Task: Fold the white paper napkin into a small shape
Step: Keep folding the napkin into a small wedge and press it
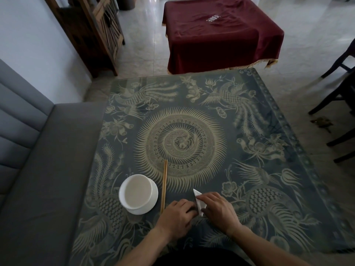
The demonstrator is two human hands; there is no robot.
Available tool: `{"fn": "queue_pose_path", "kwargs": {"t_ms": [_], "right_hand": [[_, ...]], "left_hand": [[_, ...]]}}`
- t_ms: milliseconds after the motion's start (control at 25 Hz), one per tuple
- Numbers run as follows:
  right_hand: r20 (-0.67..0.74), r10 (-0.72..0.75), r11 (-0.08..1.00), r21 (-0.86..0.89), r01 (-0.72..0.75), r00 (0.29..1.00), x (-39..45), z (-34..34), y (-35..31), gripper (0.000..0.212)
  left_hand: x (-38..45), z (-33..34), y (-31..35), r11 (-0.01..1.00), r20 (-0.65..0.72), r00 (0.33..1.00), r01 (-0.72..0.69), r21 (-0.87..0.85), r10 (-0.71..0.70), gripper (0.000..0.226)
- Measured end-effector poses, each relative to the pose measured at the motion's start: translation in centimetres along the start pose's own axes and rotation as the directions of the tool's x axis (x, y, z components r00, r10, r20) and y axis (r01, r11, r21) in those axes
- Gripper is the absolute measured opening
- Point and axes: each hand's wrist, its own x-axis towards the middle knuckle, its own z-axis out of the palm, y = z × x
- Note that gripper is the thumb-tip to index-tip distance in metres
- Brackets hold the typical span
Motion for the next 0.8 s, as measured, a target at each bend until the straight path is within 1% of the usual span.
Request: {"fn": "queue_pose_path", "kwargs": {"t_ms": [160, 280, 400, 640, 800], "right_hand": [[-0.005, -0.029, 1.0, -0.005, 0.029, 1.0, 0.2, 0.0, 0.5, 0.046], [0.0, -0.092, 0.995, -0.026, 0.092, 0.996, 0.1, 0.2, 1.0, 0.049], [0.0, -0.097, 0.995, -0.031, 0.097, 0.995, 0.2, 0.4, 1.3, 0.046], [0.007, -0.098, 0.994, -0.046, 0.099, 0.995, 0.4, 0.7, 1.6, 0.038], [0.01, -0.095, 0.989, -0.11, 0.095, 0.995, 0.2, 0.4, 1.8, 0.039]], "left_hand": [[-0.3, 0.0, -0.1, 0.997, 0.044, 0.997, -0.059, 0.049, 0.057, 0.027], [-0.3, 0.0, 0.1, 0.998, 0.098, 0.994, -0.047, 0.049, 0.042, 0.036], [-0.2, 0.1, 0.0, 0.998, 0.15, 0.988, -0.034, 0.059, 0.025, 0.042], [-0.3, 0.1, 0.0, 0.997, 0.16, 0.986, -0.05, 0.062, 0.039, 0.047], [-0.2, 0.1, -0.1, 0.998, 0.166, 0.985, -0.044, 0.053, 0.035, 0.046]]}}
